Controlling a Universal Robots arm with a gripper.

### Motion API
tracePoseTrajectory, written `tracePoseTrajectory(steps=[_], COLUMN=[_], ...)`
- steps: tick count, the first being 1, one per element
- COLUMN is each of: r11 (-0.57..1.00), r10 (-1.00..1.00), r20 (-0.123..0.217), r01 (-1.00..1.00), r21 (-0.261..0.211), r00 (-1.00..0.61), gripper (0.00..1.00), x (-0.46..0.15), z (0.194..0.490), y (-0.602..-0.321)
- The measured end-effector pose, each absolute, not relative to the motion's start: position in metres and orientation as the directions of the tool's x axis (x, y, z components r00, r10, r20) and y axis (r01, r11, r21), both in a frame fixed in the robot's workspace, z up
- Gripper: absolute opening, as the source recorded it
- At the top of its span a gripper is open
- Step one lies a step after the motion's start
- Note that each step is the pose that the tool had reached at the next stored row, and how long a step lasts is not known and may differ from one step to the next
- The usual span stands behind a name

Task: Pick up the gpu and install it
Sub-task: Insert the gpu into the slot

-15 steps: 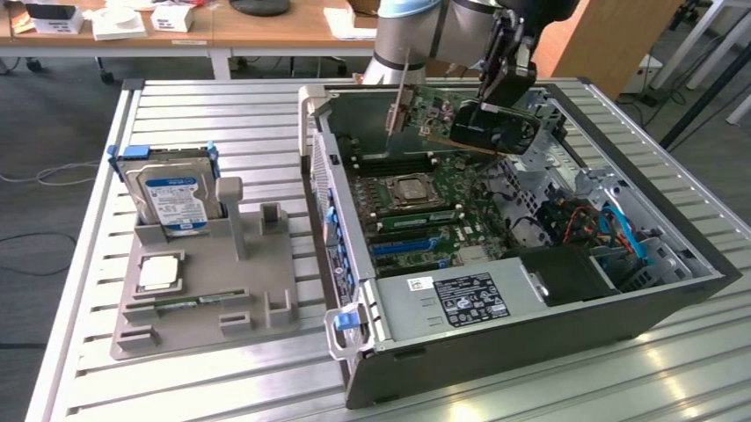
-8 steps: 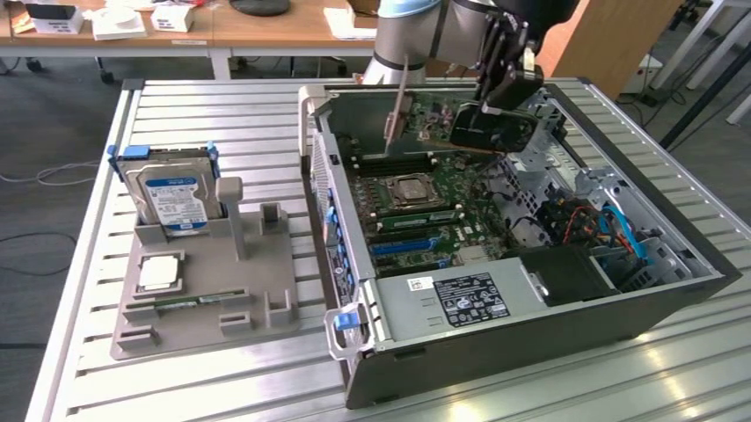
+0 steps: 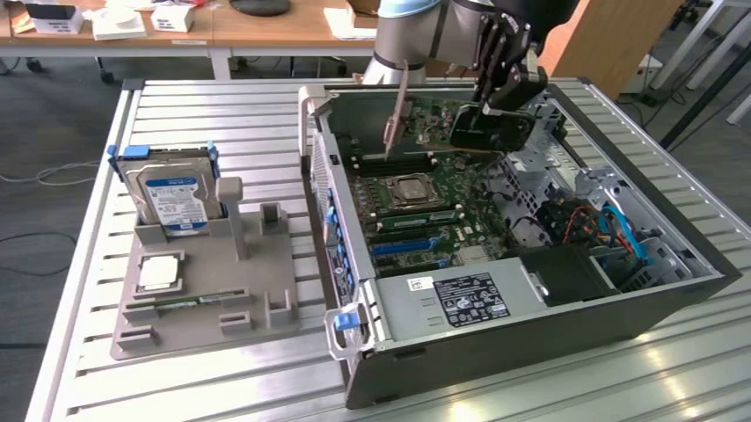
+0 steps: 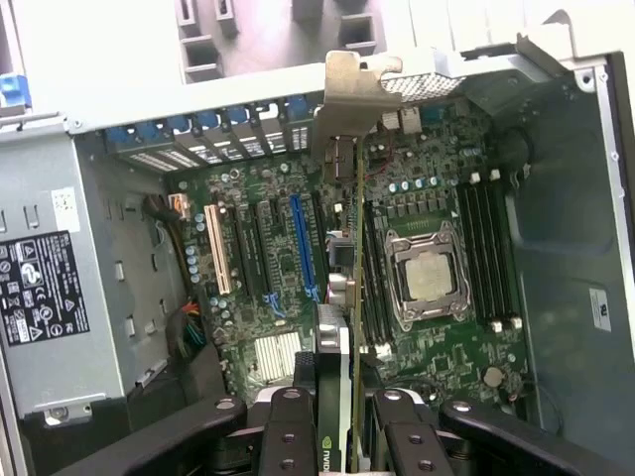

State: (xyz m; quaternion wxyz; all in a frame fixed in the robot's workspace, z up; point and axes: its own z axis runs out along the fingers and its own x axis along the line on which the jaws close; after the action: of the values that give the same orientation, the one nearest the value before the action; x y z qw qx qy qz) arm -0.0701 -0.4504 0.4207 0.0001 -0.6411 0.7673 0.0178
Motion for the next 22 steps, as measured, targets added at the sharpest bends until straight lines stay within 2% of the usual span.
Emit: tracePoseTrajectory(steps=[4,22], r11=[0.129,0.124], r10=[-0.991,-0.992], r20=[-0.023,-0.024], r01=[-0.991,-0.992], r21=[0.027,0.016], r00=[-0.130,-0.124], gripper=[0.27,0.27], x=[-0.0702,-0.0701], z=[0.4202,0.4174], y=[-0.4504,-0.4504])
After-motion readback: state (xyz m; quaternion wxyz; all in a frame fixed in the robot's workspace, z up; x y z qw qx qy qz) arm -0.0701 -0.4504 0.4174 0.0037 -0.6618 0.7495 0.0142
